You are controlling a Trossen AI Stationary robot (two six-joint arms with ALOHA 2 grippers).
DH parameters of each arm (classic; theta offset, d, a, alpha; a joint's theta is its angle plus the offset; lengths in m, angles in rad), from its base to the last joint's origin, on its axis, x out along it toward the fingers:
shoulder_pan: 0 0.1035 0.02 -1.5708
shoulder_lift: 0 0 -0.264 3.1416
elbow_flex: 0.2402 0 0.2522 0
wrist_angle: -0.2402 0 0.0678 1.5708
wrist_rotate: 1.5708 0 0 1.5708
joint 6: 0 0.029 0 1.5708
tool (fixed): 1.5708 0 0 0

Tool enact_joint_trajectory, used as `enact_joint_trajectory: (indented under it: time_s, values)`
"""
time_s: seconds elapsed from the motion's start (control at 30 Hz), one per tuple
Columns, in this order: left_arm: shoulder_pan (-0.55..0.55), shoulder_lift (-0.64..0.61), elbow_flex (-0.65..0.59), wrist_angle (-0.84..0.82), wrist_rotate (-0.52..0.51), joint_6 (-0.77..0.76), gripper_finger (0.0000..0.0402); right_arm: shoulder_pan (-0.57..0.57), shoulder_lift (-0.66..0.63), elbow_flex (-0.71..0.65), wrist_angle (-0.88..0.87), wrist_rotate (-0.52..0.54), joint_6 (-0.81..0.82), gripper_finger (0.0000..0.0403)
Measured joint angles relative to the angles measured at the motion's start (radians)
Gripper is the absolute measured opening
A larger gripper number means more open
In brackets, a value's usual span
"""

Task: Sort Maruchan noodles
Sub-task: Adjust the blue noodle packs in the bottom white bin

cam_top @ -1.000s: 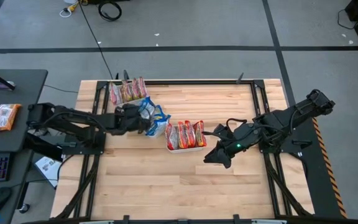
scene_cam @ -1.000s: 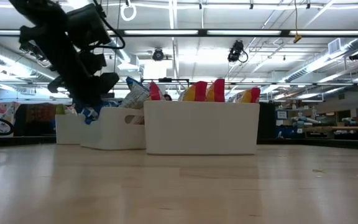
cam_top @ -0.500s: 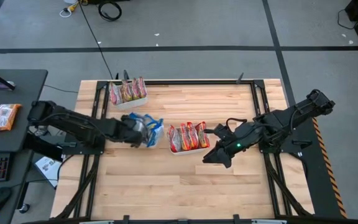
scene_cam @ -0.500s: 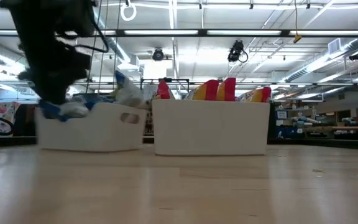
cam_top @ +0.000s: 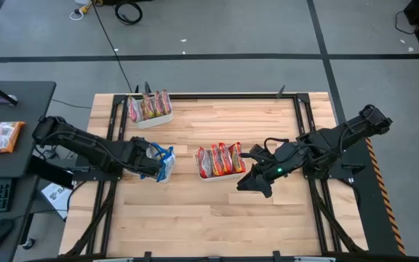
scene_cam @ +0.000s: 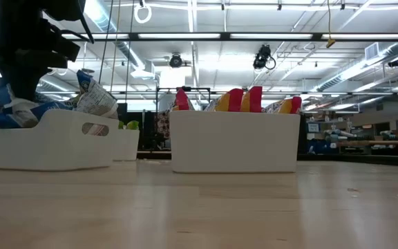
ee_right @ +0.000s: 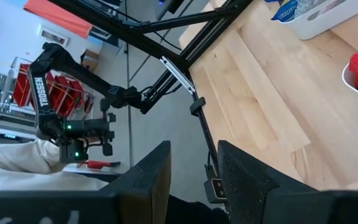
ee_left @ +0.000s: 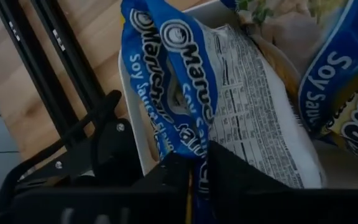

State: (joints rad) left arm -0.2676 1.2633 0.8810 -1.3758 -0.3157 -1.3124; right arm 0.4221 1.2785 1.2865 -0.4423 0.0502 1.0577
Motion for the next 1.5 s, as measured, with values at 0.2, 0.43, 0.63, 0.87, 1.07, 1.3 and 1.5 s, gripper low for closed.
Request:
enact_joint_trajectory:
  time_s: [0.2, 0.43, 0.63, 0.87, 1.07, 1.3, 1.5]
  values:
    - [0.003, 0.0, 0.004, -0.023, 0.024, -0.006, 0.0141, 0.0, 0.0, 0.0, -0.001, -0.024, -0.013, 0.0137]
    - [-0.012, -0.001, 0.191, -0.122, -0.014, -0.029, 0.024, 0.0, 0.0, 0.0, -0.002, -0.056, -0.012, 0.0137]
    - [-0.09, 0.001, 0.279, 0.097, -0.249, -0.081, 0.0267, 0.0, 0.0, 0.0, -0.033, -0.055, -0.013, 0.0137]
    - [-0.219, 0.145, 0.232, 0.212, -0.257, -0.178, 0.0267, 0.0, 0.0, 0.0, -0.076, -0.079, -0.013, 0.0137]
    - [-0.393, 0.302, 0.251, 0.186, -0.45, -0.371, 0.0267, 0.0, 0.0, 0.0, -0.092, -0.101, -0.014, 0.0137]
    - [-0.426, 0.367, 0.203, 0.005, -0.513, -0.685, 0.0268, 0.0, 0.0, 0.0, -0.093, -0.107, -0.031, 0.0137]
    - [-0.387, 0.367, 0.163, 0.155, -0.489, -0.559, 0.0268, 0.0, 0.0, 0.0, -0.093, -0.107, -0.037, 0.0137]
